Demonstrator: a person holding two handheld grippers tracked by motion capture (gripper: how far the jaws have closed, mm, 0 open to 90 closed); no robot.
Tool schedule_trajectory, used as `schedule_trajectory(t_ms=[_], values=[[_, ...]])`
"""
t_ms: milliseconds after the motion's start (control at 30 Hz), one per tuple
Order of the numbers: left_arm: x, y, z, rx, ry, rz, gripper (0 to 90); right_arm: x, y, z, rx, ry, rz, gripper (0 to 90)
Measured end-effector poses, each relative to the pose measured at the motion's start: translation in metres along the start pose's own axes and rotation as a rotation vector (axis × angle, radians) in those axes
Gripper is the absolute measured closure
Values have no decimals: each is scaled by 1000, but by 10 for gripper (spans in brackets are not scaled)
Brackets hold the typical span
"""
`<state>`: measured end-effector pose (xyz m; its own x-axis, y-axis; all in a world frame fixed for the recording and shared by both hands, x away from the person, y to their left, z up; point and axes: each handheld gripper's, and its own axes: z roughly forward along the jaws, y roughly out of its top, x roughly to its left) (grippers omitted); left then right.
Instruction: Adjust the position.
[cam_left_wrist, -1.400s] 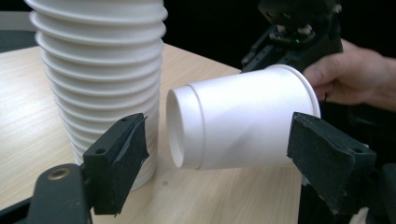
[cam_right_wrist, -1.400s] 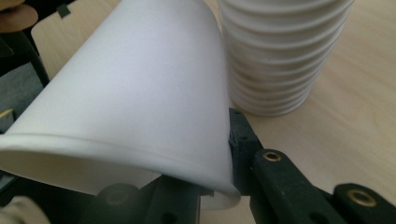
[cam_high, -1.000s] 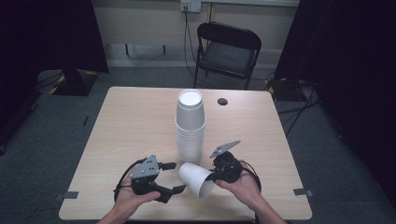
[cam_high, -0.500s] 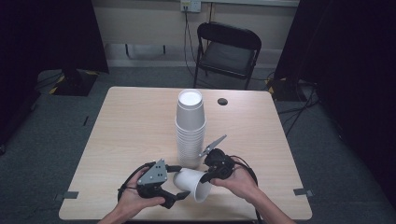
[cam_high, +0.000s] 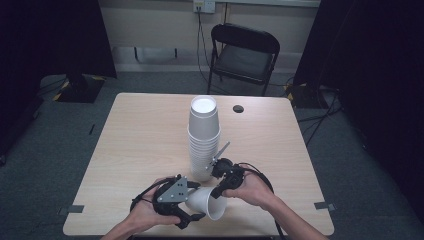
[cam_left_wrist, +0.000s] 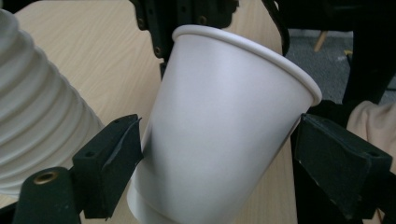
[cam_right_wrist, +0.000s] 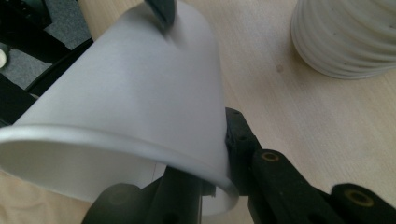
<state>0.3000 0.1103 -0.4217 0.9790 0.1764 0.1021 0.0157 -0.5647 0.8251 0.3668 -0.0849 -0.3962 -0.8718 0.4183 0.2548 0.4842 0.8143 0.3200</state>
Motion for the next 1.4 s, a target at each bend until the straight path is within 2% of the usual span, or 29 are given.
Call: schedule_trajectory(t_ms=[67, 233, 400, 533, 700, 800, 967, 1033, 1233, 1267, 1333, 1367, 1400], values=[[0, 1, 3, 15, -6, 3, 131, -1, 2, 0, 8, 2, -3, 859], [-1, 4, 7, 18, -1, 8, 88, -2, 5, 1, 9, 6, -6, 861], [-2, 8, 11, 47, 5, 46, 67, -2, 6, 0, 11, 28, 9, 862], [-4, 11, 17, 66, 6, 52, 49, -2, 8, 0, 15, 41, 9, 862], [-5, 11, 22, 89, 27, 57, 42, -2, 12, 3, 28, 43, 34, 863], [-6, 12, 23, 109, 36, 66, 47, -4, 13, 4, 36, 50, 27, 862], [-8, 11, 26, 141, 58, 111, 62, -4, 15, 7, 36, 50, 57, 862], [-8, 10, 27, 133, 63, 100, 67, -4, 15, 7, 36, 52, 40, 863], [-9, 10, 29, 146, 74, 127, 83, -2, 16, 7, 30, 49, 50, 862], [-10, 10, 29, 140, 80, 118, 87, -2, 16, 7, 26, 51, 47, 861], [-10, 10, 28, 134, 79, 124, 93, -2, 15, 7, 17, 55, 62, 859], [-9, 11, 27, 137, 74, 118, 97, -2, 15, 7, 13, 58, 64, 858], [-8, 11, 26, 121, 74, 106, 100, -2, 14, 6, 4, 61, 60, 856]])
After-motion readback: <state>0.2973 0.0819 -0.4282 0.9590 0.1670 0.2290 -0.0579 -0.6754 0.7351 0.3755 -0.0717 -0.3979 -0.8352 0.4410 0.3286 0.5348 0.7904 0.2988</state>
